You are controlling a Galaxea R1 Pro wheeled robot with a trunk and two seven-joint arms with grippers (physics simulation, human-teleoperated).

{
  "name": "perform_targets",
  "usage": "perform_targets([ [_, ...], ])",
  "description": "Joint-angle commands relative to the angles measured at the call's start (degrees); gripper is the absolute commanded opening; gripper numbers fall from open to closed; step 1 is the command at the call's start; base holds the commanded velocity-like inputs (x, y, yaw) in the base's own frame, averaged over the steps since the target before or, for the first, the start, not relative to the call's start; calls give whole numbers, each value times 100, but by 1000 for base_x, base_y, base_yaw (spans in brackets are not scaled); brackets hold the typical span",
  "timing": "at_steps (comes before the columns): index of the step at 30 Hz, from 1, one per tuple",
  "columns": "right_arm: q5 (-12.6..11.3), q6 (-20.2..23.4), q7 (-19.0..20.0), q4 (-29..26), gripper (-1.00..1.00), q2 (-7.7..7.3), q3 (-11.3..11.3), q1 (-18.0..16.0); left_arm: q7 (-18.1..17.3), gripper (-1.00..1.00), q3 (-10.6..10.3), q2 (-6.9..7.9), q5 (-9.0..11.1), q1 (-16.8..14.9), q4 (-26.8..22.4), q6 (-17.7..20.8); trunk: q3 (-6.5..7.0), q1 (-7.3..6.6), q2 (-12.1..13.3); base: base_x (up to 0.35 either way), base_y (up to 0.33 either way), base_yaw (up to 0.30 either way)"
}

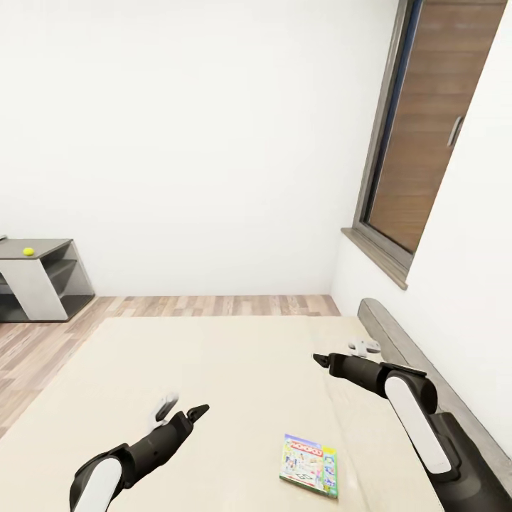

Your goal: Put all the toys in the child's room - the three board games (two on the bed and one on the table), the two jigsaw puzzles on the table, and the tennis ball on the table - inside the toy box on the table in the child's room.

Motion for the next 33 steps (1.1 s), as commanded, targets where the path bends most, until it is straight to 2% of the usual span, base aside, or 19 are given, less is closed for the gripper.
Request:
perform_targets([
  [1,-60,9,-60,-5,100,-6,10,-6,53,100,12,-6,61,-5,-9,35,-14,4,-14,0,-274,0],
  [12,-57,8,-56,3,100,-9,18,-8,47,100,19,-6,67,-5,-9,35,-14,4,-14,0,-179,0],
  [33,-53,8,-57,3,100,-9,74,-7,58,100,17,-6,66,-5,-9,35,-14,4,-14,0,-24,0],
])
